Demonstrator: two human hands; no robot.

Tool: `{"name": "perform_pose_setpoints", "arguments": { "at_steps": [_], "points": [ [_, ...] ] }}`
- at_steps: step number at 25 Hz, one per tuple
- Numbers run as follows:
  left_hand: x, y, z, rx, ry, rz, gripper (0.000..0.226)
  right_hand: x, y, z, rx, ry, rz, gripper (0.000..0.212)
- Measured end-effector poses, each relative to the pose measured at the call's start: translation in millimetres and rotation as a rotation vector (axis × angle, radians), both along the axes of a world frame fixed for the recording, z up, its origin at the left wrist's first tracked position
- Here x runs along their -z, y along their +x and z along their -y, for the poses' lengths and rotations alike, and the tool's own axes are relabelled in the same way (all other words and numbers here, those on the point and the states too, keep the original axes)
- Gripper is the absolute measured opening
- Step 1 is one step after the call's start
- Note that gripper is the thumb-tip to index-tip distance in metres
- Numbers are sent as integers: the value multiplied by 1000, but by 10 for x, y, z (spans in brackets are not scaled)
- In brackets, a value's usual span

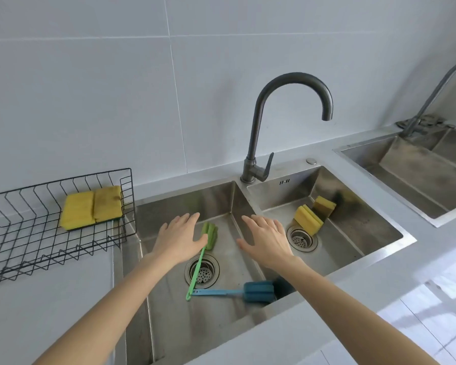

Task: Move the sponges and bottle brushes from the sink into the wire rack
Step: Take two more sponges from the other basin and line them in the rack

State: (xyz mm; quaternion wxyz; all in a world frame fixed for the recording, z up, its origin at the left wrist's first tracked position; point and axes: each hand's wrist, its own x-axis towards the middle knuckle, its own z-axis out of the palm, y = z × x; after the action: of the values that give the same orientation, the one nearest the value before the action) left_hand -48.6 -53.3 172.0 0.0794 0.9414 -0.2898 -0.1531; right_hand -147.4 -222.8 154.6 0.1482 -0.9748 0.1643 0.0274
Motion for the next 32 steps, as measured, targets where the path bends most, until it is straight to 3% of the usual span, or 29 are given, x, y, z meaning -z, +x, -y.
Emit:
{"name": "perform_pose_setpoints", "arguments": {
  "at_steps": [9, 23, 32],
  "points": [
    [-23, -46, 723, 88, -1, 2, 67, 130, -61, 635, 64, 4, 17, 59],
    [241, -145, 2870, 72, -60, -132, 67, 385, -12, 2749, 22, -3, -74, 60],
    [519, -122, 3524, 21, -11, -206, 66, 642, 96, 3408, -28, 60, -179, 56]
  ]
}}
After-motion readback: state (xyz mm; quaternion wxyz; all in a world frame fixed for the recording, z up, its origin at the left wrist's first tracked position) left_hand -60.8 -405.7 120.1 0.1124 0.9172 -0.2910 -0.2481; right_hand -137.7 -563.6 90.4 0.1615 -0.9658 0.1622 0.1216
